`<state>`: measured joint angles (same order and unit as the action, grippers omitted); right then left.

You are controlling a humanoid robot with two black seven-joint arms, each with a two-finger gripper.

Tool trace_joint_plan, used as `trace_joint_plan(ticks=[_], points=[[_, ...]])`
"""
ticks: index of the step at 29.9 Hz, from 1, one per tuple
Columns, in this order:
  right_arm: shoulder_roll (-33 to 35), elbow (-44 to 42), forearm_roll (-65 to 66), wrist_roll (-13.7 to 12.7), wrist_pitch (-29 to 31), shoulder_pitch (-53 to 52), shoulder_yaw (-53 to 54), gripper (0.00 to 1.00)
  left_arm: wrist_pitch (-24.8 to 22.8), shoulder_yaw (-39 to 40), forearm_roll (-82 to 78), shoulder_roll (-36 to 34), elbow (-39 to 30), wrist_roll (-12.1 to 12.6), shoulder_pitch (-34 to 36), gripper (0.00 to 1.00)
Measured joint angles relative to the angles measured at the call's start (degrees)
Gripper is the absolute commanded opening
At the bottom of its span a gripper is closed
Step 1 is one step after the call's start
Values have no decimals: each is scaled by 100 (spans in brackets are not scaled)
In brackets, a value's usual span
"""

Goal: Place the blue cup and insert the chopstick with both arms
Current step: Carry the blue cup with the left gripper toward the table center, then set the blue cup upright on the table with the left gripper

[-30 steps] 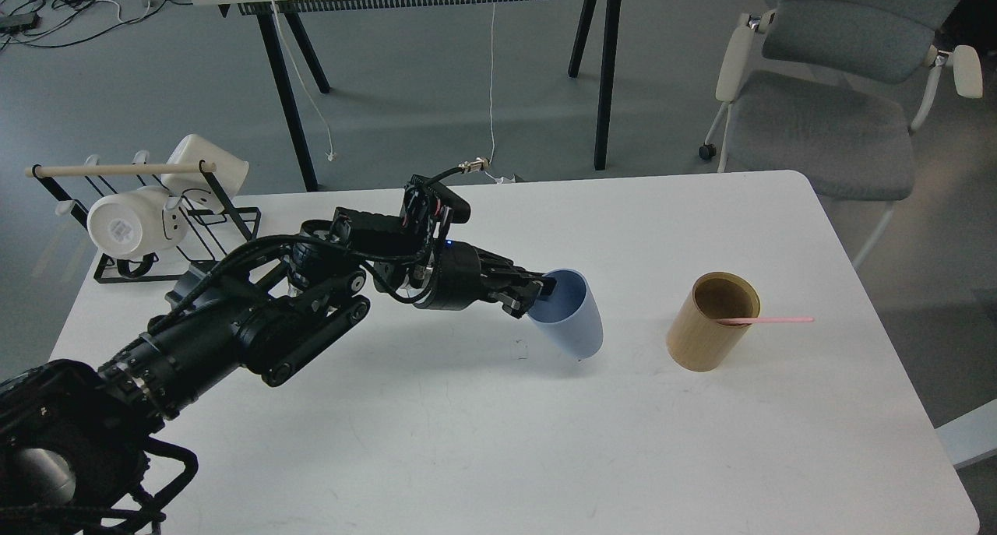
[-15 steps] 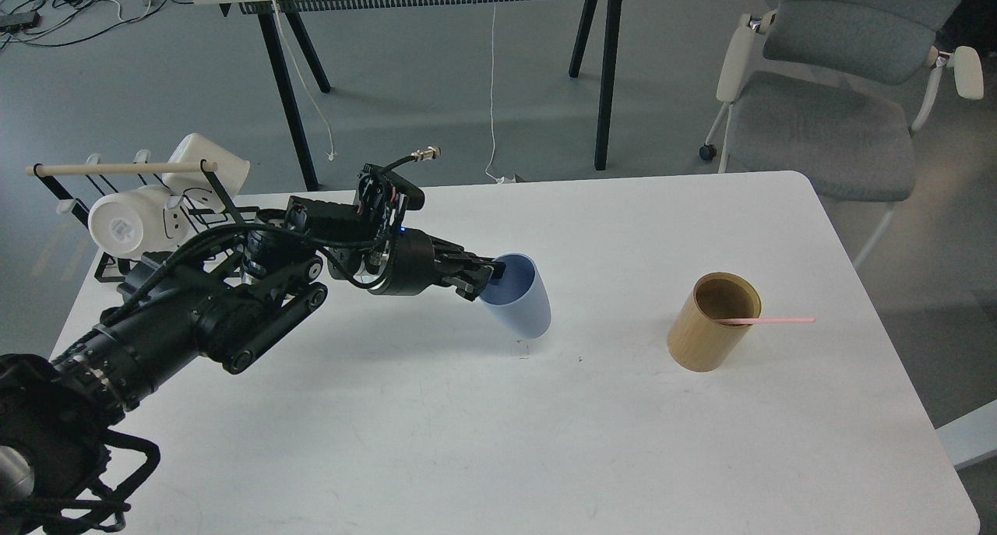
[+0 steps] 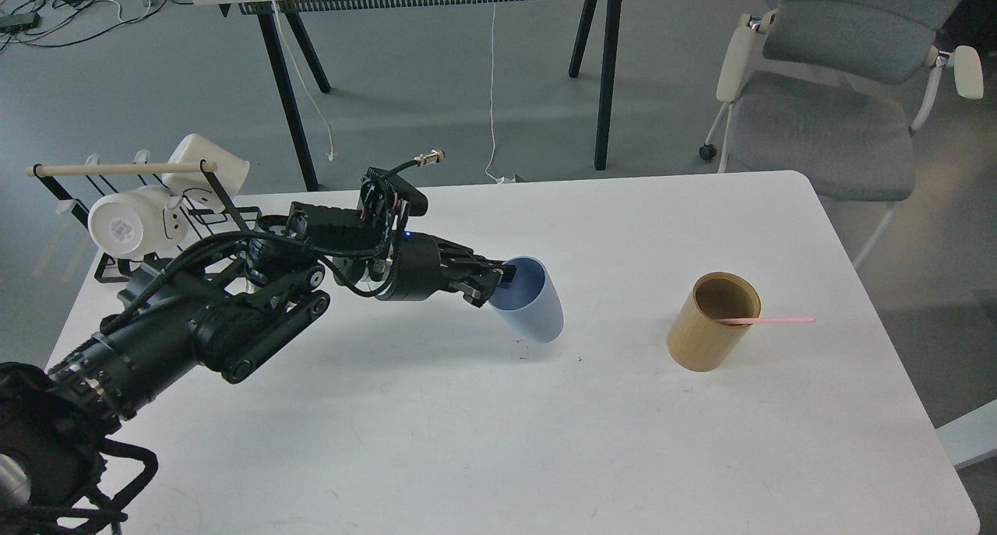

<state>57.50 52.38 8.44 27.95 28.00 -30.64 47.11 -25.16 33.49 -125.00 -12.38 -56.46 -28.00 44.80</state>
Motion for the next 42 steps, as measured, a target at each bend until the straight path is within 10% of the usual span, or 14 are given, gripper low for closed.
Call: trace_joint_plan(ticks=[42], points=[[16, -62, 9, -3, 0, 26, -18, 99, 634, -102, 0, -962, -112, 0, -660, 1]])
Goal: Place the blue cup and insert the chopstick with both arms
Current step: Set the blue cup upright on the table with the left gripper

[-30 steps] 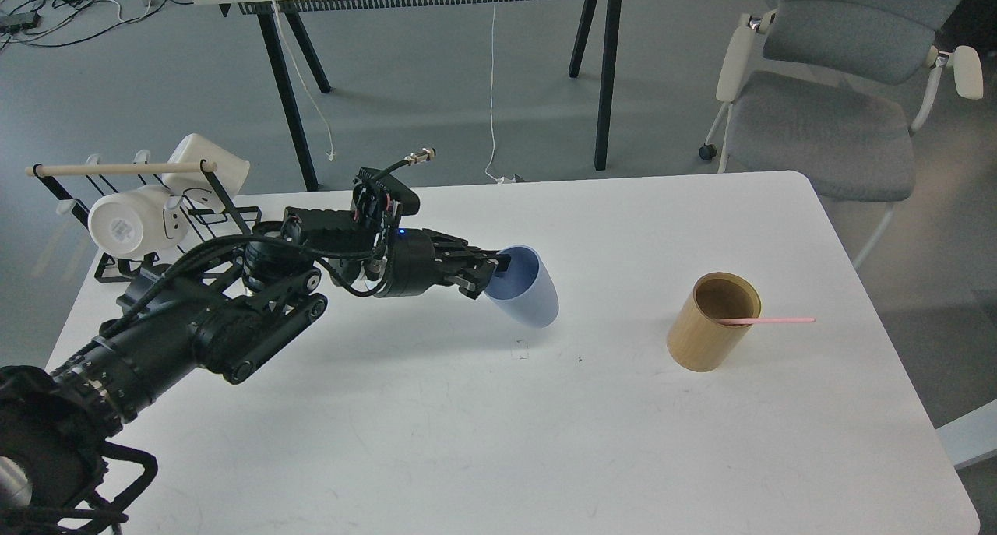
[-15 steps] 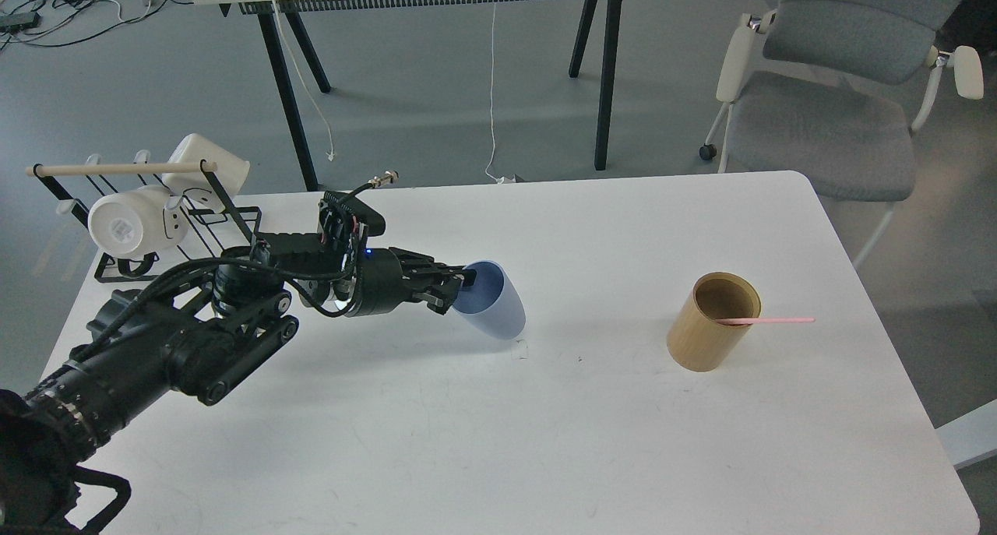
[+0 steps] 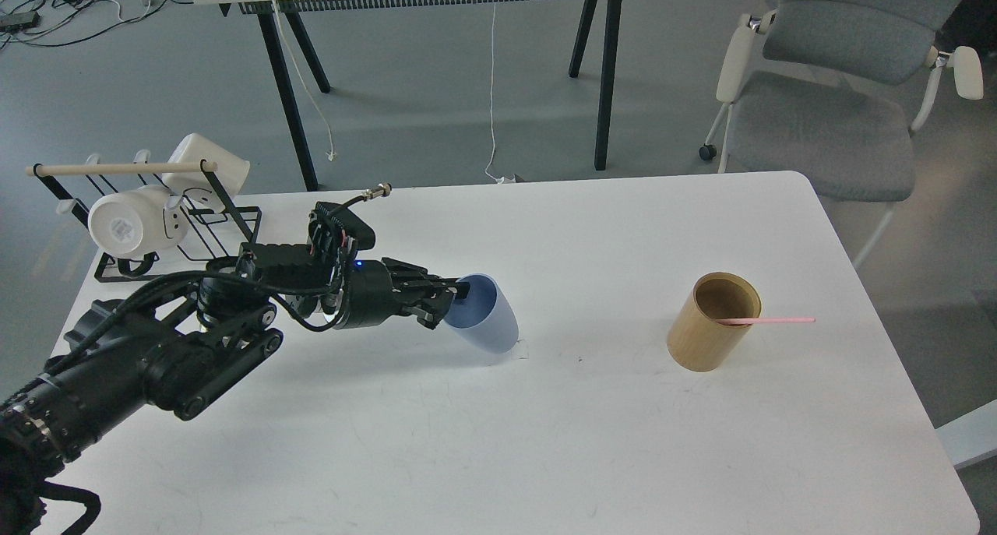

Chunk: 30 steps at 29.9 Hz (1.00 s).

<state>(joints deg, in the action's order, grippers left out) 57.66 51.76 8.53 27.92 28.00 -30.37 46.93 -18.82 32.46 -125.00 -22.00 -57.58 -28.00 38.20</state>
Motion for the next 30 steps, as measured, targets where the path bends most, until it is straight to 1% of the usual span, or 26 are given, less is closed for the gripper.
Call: trace_joint_plan(ticks=[6, 23, 30], points=[[7, 1, 0, 0, 0, 5, 0, 99, 1, -97, 0, -172, 0, 0, -2, 1], [7, -43, -7, 4, 0, 14, -6, 99, -38, -145, 0, -202, 10, 0, 2, 3], [7, -44, -7, 3, 0, 46, -7, 99, -64, -163, 0, -196, 11, 0, -3, 5]])
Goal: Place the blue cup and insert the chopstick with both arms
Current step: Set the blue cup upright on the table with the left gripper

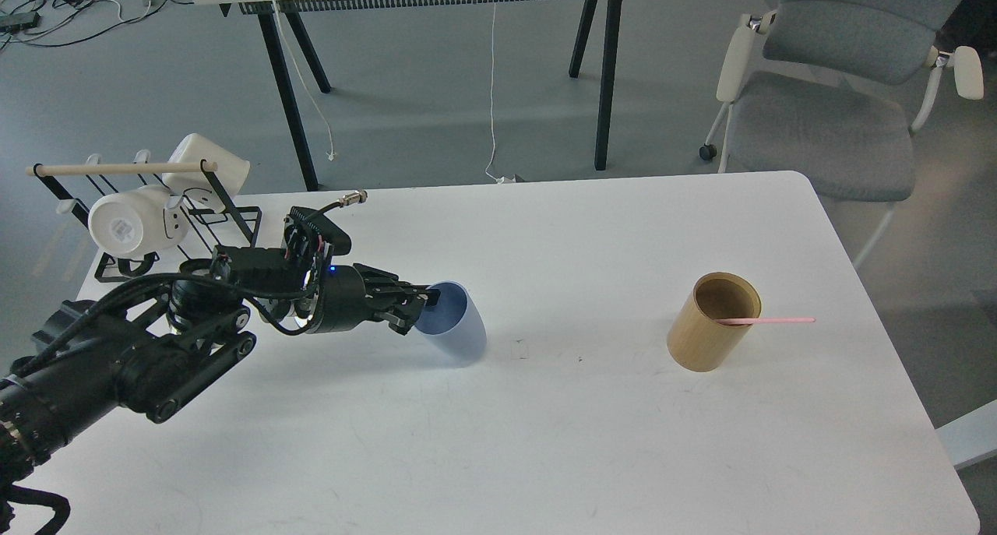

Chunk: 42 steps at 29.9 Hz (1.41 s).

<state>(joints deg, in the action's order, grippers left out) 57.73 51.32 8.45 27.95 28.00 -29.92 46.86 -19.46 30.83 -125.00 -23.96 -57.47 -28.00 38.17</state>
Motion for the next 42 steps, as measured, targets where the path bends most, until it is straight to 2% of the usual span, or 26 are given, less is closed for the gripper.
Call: trace_joint_plan(ticks=[11, 17, 26, 30, 38, 42], points=[[-6, -12, -2, 0, 0, 29, 3, 99, -4, -6, 0, 5, 43, 0, -3, 7], [-8, -17, -2, 0, 0, 30, 7, 99, -3, 1, 0, 31, 44, 0, -3, 15], [-12, -11, -2, 0, 0, 30, 8, 99, -17, 2, 0, 47, 38, 0, -3, 19], [-23, -11, -2, 0, 0, 30, 8, 99, -68, 2, 0, 47, -9, 0, -2, 24], [-42, -8, -2, 0, 0, 31, 8, 99, -84, 35, 0, 44, -62, 0, 39, 42], [-42, -8, -2, 0, 0, 31, 15, 99, -84, 65, 0, 47, -86, 0, 57, 46]])
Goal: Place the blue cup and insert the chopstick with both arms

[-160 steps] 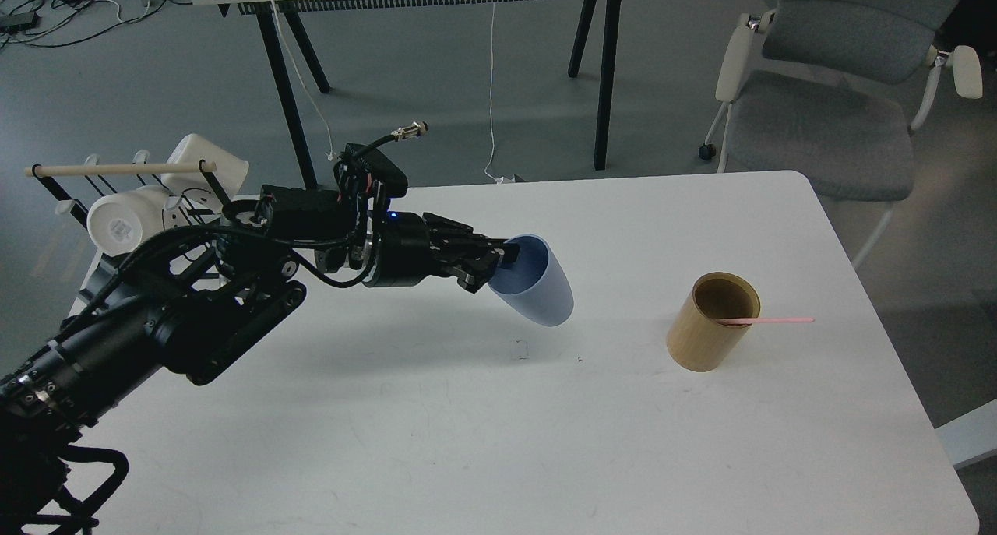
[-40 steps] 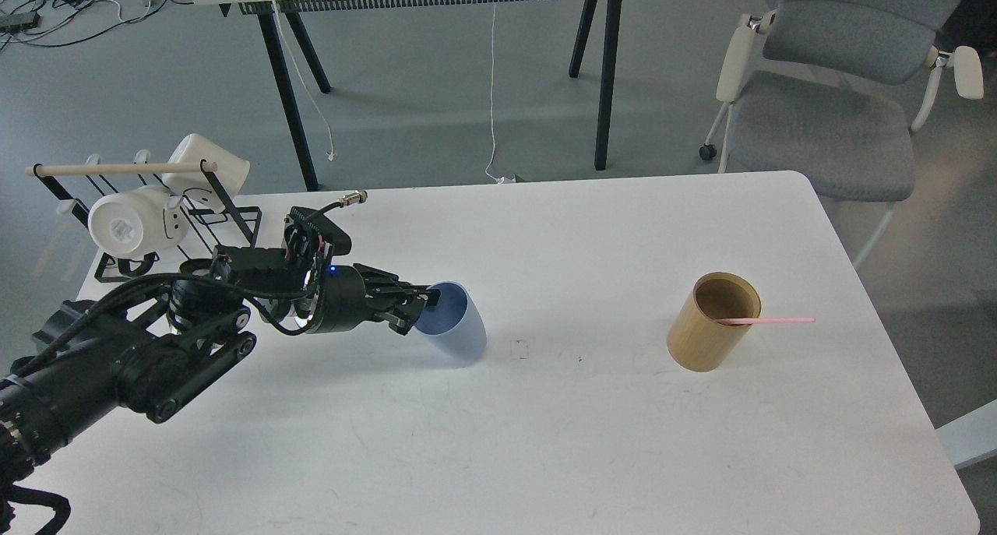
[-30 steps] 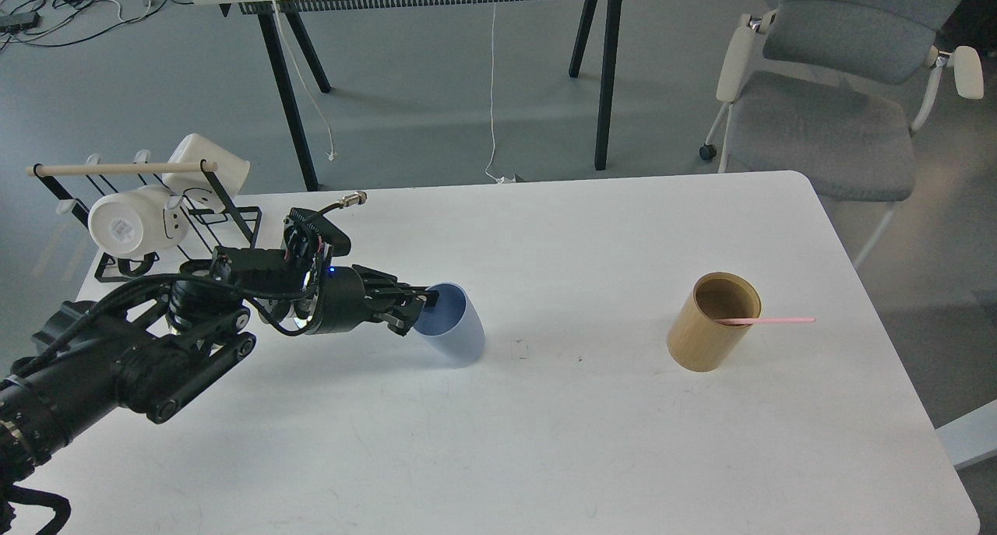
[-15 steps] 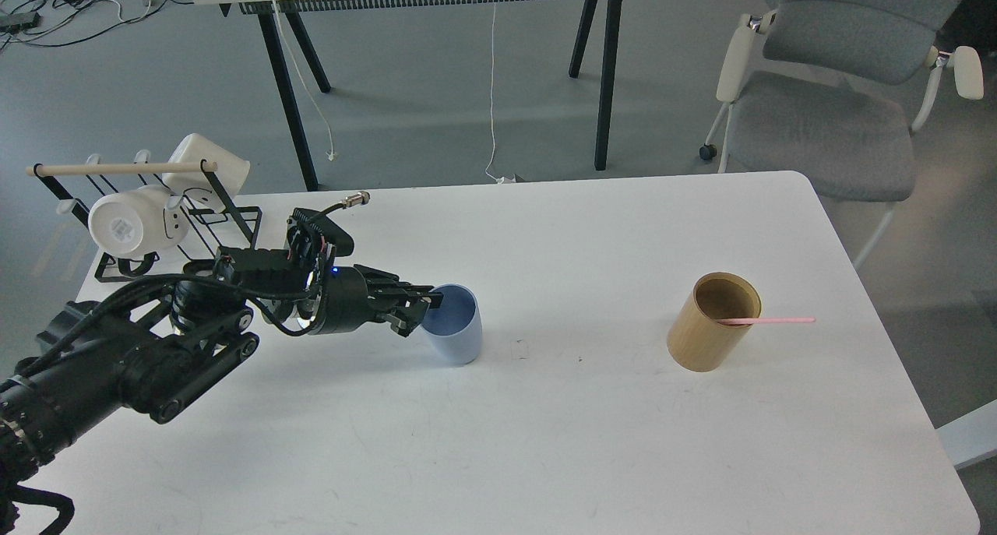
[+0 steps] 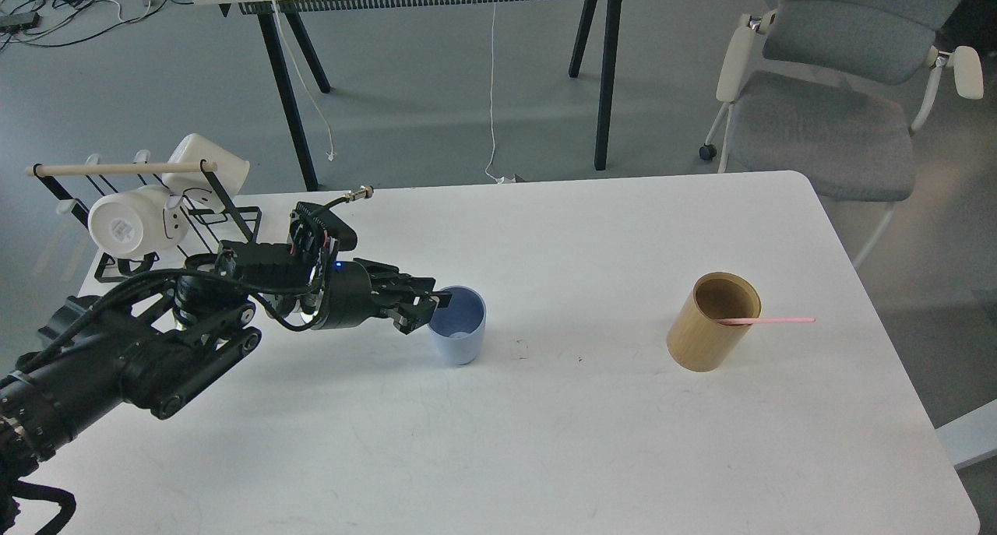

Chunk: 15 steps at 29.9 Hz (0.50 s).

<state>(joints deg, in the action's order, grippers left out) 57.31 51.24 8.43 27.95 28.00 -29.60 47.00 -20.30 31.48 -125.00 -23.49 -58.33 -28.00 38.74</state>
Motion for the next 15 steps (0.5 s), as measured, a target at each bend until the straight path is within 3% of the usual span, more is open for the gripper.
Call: trace_joint_plan(ticks=[6, 15], points=[[23, 34, 7, -1, 0, 0, -26, 99, 2, 85, 0, 2, -95, 0, 4, 62], [479, 568, 335, -12, 1, -26, -89, 99, -99, 911, 0, -6, -484, 0, 23, 66]])
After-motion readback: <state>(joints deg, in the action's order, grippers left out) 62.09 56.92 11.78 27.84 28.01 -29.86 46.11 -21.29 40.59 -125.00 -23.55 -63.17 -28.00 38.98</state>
